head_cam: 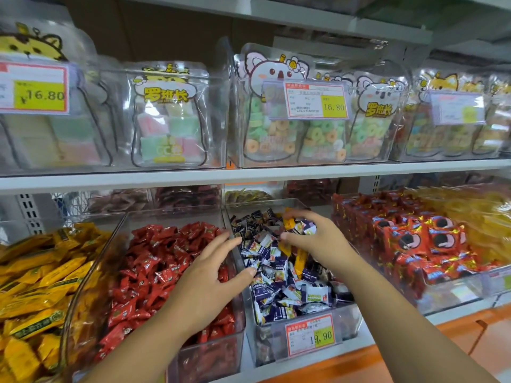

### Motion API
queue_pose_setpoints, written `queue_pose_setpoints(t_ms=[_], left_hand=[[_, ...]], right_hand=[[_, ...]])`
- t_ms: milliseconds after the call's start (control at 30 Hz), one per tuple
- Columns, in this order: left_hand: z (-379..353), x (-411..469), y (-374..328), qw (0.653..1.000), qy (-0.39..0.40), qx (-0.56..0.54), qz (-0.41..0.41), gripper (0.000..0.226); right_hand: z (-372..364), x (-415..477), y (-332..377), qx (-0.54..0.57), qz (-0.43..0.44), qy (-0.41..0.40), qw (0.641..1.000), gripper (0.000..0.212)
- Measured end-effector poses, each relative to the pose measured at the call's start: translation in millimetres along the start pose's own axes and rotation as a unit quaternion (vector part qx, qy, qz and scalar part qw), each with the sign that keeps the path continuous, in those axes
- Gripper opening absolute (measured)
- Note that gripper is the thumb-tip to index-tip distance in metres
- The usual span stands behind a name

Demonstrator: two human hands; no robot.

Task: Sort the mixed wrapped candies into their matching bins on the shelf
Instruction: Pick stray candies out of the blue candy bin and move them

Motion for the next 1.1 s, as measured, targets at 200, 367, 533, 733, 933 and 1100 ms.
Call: queue_pose_setpoints(t_ms=[200,367,533,733,933,1100], left_hand=[[0.0,0.6,2.5,1.000,-0.005,-0.007,-0.005,0.069],[0.3,-0.1,0.8,1.000,-0.006,-0.004,-0.008,0.068],[0.6,0.0,0.6,1.000,-0.005,-0.010,-0.006,0.068],[0.8,-1.8,-2.5,1.000,-0.002,-0.003,0.001,0.064],[0.9,-1.8,-2.4,1.000,-0.003,-0.003,0.005,0.065],[0.6,-1.4,-2.4,1.000,-0.001,0.000,0.005,0.065]], right_hand=[[-9.1,1.9,8.4,-0.003,-0.027,0.094,0.995,0.027],[16.7,0.1,8.6,-0.147,-0.028,0.116,0.982,0.013],[-15.5,-17.7,2.5,-0.260,-0.048,0.256,0.930,0.029],[6.0,1.3,11.0,-0.145,-0.009,0.096,0.985,0.012],[-17.0,13.1,-2.8,-0.120,-0.058,0.049,0.990,0.037],[-27.8,14.8,-16.7,-0.125,-0.078,0.079,0.986,0.026]])
Point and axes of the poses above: each hand's wrist, its own x-axis towards the middle knuckle, its own z-axis out of the back of the hand, y = z × x, the point moved 6 cm from there along x, towards the middle knuckle, and after that the axes turned 3 degrees about -x, right-handed, at the moved point
